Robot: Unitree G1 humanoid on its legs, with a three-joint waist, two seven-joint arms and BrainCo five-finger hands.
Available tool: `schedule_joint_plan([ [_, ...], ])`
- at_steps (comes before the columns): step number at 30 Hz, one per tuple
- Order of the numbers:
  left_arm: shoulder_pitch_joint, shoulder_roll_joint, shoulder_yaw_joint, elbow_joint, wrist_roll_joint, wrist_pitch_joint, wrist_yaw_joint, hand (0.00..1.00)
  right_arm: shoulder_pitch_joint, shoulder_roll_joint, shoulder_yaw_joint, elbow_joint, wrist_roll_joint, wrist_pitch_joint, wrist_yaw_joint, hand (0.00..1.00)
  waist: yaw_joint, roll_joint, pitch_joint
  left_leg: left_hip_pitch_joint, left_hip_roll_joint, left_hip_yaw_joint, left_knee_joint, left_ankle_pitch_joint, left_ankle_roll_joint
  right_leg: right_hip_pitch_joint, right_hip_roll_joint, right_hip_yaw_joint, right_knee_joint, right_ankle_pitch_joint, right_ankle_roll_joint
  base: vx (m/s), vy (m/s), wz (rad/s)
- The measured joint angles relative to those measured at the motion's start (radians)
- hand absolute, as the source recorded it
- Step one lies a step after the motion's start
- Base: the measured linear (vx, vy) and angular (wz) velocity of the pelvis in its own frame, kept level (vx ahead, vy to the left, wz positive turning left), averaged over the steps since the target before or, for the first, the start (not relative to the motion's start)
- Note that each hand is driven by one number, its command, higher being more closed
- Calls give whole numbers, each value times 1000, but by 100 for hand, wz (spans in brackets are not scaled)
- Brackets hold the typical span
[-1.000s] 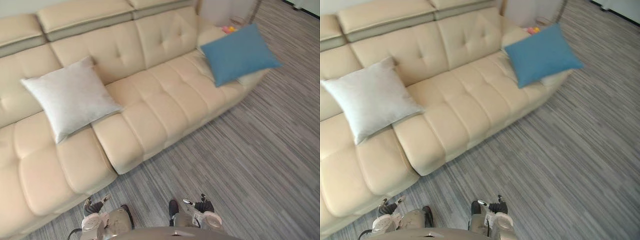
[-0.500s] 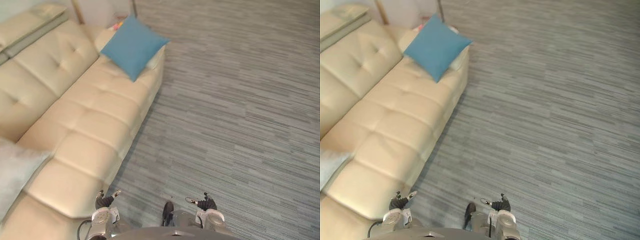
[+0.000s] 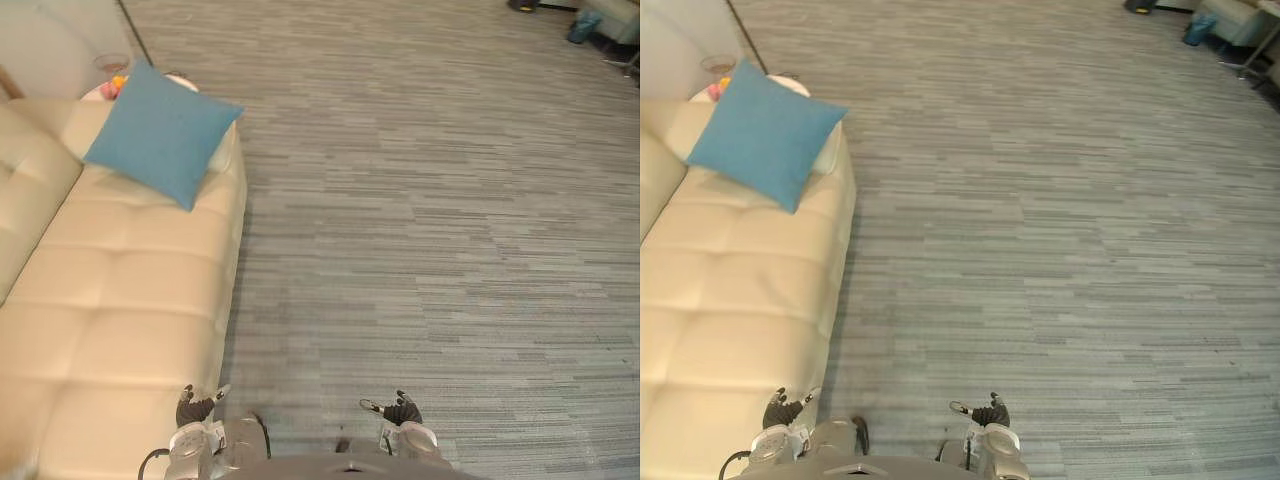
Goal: Pick up cushions and gather them together orderly.
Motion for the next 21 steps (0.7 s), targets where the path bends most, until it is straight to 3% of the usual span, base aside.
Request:
schedule_joint_plan([
  [1, 1, 7, -20, 0, -2, 6, 0, 0, 3, 0, 3, -5, 2, 0, 4, 0, -12, 12, 7, 29, -3, 11, 14, -25, 11, -53, -17, -18, 148, 37, 33, 283, 117, -2],
  [2, -1, 11, -31, 0, -2, 11, 0, 0, -2, -1, 0, -10, 1, -2, 5, 0, -16, 8, 9, 62, -7, 14, 17, -43, 20, -92, -34, -43, 250, 50, 26, 464, 104, 13],
  [4, -14, 10, -45, 0, -3, 16, 1, 0, -20, -1, 0, -12, 1, -2, 7, 0, -25, 9, 11, 148, -9, 13, -33, -73, 14, -162, -74, -176, 321, 0, -46, 498, 23, 4],
  [5, -15, 9, -47, 1, -3, 16, 1, 0, -24, -1, 0, -15, 1, -2, 7, 0, -26, 9, 12, 164, -9, 13, -49, -80, 12, -178, -80, -203, 309, -10, -56, 421, -41, -6],
  [7, -37, 8, -62, 25, -2, 18, 2, 0, -30, -2, -13, -37, 0, -3, 6, 0, -36, 16, 22, 231, 0, 13, -106, -101, -15, -237, -82, -290, 142, -32, -81, 445, -100, 3],
  [9, -55, 4, -72, 46, -2, 20, 1, 0, -37, -5, -22, -39, 0, -6, 6, 0, -50, 26, 33, 287, 10, 7, -155, -104, -22, -248, -63, -306, -33, -9, -101, 525, -197, 30],
  [10, -64, 13, -90, 69, 8, 21, 1, 0, -41, -13, -20, -37, 1, -10, 6, 0, -75, 24, 37, 337, 6, -30, -201, -103, -37, -234, -35, -277, -222, 136, -110, 564, -225, 50],
  [11, -64, 15, -93, 79, 16, 21, 1, 0, -37, -22, -20, -33, 1, -12, 6, 0, -82, 22, 38, 355, 11, -52, -213, -102, -42, -219, -28, -275, -227, 188, -148, 454, -171, 32],
  [12, -76, 5, -97, 94, 18, 23, 0, 0, -51, -34, -20, -23, -1, -13, 6, 0, -77, 53, 48, 368, 32, -72, -217, -98, -40, -206, -10, -285, -215, 176, -150, 432, -160, -5],
  [13, -91, -9, -93, 100, 29, 23, -6, 0, -85, -44, -42, -10, -2, -14, 4, 0, -69, 67, 53, 350, 37, -125, -186, -38, -51, -215, -4, -279, -172, 124, -168, 529, -224, -9],
  [15, -94, -28, -74, 98, 37, 23, -10, 0, -88, -44, -58, 3, -1, -11, 4, 0, -78, 78, 60, 330, 45, -166, -85, 32, -48, -178, -7, -293, -146, 61, -177, 575, -261, 20],
  [16, -94, -31, -64, 97, 37, 23, -11, 0, -76, -35, -51, 1, 0, -11, 4, 0, -87, 85, 69, 256, 70, -201, 117, 90, -52, -106, -4, -318, -174, 31, -184, 486, -197, 33],
  [17, -91, -33, -46, 93, 37, 23, -12, 0, -74, -31, -41, 2, 1, -12, 4, 0, -77, 87, 72, 160, 95, -220, 364, 125, -69, -35, 15, -322, -219, 17, -192, 544, -196, 24],
  [19, -89, -35, -5, 57, 35, 22, -11, 0, -79, -23, -24, 3, 6, -13, 3, 0, -53, 86, 79, 16, 126, -197, 647, 125, -69, 74, 47, -321, -292, 1, -195, 406, -84, -10],
  [21, -87, -34, 6, 26, 32, 22, -11, 0, -84, -21, -8, 9, 23, -13, 2, 0, -38, 71, 88, -98, 133, -159, 716, 111, -47, 164, 49, -319, -343, -25, -192, 343, 15, -3],
])
